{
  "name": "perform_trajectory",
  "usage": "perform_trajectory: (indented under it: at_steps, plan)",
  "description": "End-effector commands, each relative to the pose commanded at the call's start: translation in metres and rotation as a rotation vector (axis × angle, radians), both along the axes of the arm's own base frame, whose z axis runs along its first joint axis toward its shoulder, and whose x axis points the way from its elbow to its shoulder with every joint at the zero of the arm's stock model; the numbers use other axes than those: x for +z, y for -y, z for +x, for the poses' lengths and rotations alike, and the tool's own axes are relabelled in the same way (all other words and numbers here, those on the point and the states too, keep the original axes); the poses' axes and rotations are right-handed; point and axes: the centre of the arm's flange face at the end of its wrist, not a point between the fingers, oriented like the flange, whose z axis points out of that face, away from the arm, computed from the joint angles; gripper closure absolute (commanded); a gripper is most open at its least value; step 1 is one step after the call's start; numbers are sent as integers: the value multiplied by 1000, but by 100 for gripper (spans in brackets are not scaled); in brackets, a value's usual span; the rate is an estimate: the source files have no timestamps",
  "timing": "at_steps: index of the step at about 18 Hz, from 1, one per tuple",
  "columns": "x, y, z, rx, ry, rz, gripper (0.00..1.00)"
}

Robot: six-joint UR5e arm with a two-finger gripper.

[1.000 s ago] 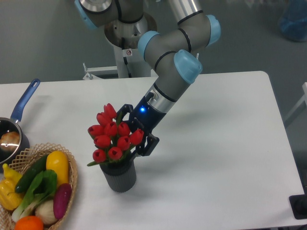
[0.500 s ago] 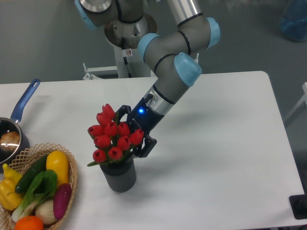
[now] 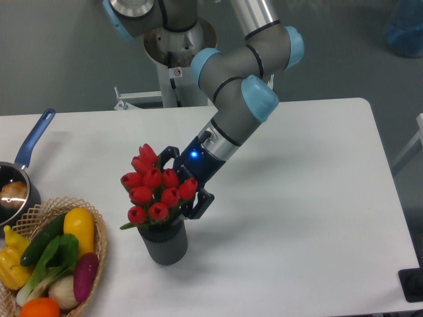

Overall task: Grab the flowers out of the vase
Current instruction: 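Close the gripper on the tulip stems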

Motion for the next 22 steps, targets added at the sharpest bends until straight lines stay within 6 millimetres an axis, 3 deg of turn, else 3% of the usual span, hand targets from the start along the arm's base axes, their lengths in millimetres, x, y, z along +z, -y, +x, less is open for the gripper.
perform_trajectory:
  at_steps: [11, 22]
  plan:
    - [2, -1, 1, -4, 9, 16, 1]
    - [-4, -1, 0, -4, 14, 10, 19]
